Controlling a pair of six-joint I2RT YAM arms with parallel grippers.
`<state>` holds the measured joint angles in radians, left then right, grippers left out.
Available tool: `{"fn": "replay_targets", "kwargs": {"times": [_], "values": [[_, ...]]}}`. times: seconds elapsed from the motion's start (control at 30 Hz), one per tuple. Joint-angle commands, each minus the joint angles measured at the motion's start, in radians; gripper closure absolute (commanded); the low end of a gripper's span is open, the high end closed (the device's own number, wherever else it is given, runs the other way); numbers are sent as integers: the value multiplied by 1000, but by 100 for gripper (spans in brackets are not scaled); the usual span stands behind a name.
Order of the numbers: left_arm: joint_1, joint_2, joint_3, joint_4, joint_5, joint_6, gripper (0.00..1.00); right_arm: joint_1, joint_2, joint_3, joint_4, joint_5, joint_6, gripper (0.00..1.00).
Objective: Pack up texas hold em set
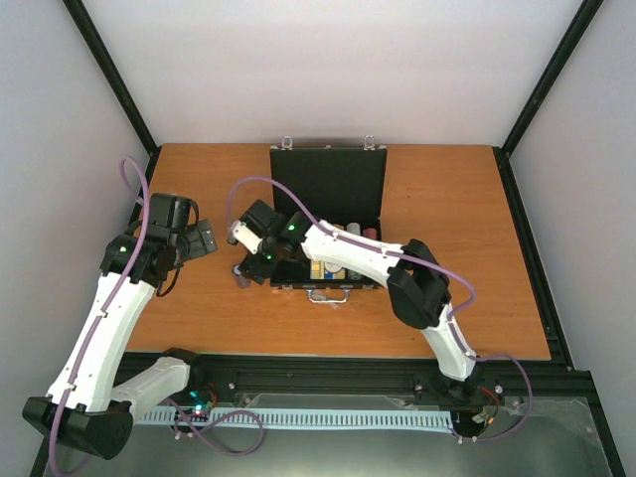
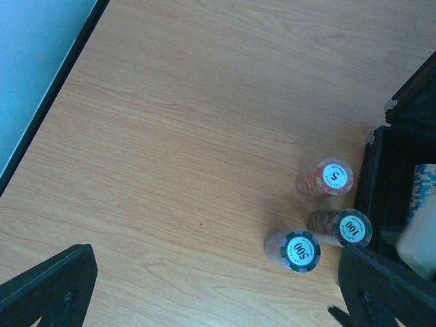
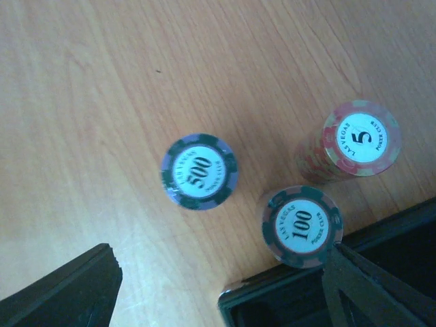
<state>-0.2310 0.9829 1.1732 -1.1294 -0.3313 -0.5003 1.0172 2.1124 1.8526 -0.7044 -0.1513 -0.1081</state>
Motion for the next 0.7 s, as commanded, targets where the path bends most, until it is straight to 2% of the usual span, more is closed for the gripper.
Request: {"fn": "replay_targets", "kwargs": {"times": [0.0,0.2,0.53,0.6,0.67], "values": [[4,-10,27,5,-12,12,0,-11,89,63,-38,56,4,18],[4,-9,22,3,-20,14,0,-12,137,86,-20,162,6,18],[4,-4,19,3,-23,15,0,-15,219,146,-16,161,18,20],[4,-1,19,3,-24,16,0,-17,239,169,-25,152,19,23],[4,3,20,4,-25,16,0,-19,249,185,-37,138,23,33]]}}
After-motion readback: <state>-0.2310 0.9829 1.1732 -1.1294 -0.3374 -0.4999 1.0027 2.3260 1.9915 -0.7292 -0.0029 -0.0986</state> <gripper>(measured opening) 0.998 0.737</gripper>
